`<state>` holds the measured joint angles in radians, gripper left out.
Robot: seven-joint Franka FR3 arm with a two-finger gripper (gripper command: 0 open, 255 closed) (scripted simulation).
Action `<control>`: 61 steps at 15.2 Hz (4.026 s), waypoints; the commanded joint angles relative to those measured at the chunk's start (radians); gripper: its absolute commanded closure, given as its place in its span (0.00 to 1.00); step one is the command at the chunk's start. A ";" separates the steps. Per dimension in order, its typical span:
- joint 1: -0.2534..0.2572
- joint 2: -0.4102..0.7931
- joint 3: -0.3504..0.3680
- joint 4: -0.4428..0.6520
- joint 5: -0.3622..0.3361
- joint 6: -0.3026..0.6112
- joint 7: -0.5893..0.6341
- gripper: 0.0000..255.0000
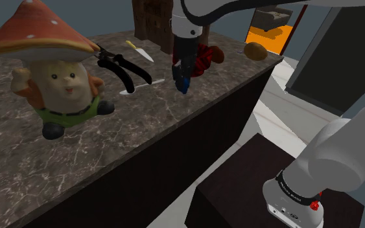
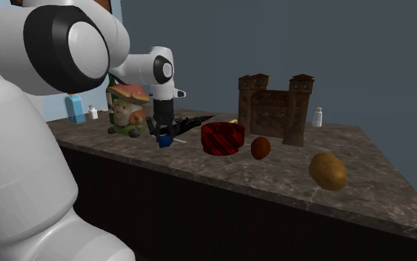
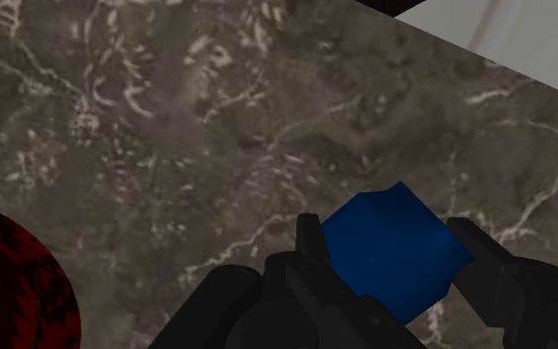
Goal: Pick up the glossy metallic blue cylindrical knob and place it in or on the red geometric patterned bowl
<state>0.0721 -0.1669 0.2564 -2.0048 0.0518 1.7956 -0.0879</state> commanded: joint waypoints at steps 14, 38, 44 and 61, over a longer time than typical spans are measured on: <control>-0.003 0.013 -0.003 0.216 -0.005 -0.203 0.005 1.00; -0.101 0.305 -0.101 0.748 -0.075 -0.451 -0.191 1.00; -0.148 0.534 -0.139 1.090 -0.102 -0.563 -0.292 1.00; -0.182 0.441 -0.146 0.734 -0.089 -0.300 -0.317 1.00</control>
<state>-0.1096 0.2768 0.1100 -1.2589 -0.0375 1.4859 -0.4047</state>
